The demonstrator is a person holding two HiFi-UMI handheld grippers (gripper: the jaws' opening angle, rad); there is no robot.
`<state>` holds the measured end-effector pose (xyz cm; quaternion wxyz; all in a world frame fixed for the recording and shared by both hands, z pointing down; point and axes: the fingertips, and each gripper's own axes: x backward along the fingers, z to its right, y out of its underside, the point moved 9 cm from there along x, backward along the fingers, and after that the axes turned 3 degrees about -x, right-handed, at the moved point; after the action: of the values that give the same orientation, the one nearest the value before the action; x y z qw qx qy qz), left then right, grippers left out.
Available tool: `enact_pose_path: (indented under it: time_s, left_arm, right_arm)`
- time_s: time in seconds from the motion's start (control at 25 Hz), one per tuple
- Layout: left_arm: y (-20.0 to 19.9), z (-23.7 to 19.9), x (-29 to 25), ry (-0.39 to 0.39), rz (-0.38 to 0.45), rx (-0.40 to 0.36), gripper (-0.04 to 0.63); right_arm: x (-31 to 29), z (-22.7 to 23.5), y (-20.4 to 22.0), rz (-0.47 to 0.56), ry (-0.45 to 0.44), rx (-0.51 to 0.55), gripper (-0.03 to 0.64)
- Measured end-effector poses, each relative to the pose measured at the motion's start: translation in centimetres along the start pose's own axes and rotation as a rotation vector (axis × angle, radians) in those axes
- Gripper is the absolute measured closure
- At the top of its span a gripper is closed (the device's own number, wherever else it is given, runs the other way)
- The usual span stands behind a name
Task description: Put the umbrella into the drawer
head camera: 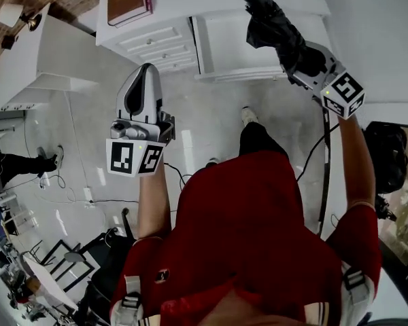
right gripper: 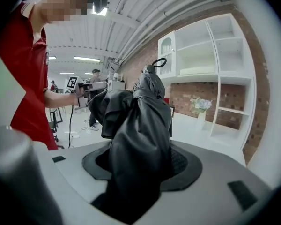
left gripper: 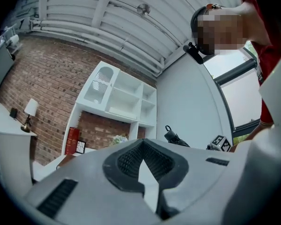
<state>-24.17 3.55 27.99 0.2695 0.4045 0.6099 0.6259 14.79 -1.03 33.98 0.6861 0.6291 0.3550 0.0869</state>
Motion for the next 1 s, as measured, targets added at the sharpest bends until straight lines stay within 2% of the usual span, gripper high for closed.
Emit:
enact_pose_path:
  time_s: [0.24, 0.48, 0.72, 1.0]
  left_arm:
    - [1.9, 1.0, -5.8, -0.139, -0.015, -0.025, 0.589]
    - [3.0, 1.9, -9.6, -0.23, -0.012, -0.075, 0.589]
    - [3.5, 3.1, -10.8, -0.267, -0.055, -0.123, 0.589]
    - [5.6, 1.9, -11.6, -0.261, -0.073, -0.12, 0.589]
  right_arm:
    - [-4.1, 7.4, 2.7, -0.083, -0.172, 0.086, 0.367]
    - [-7.5, 11.1, 5.9, -0.179, -0.341, 0.156, 0.37]
    - [-9.2, 12.4, 8.0, -0.259, -0.441, 0.211, 0.373]
    - [-12.4, 12.7, 10.1, -0.348, -0.504, 0.256, 0.373]
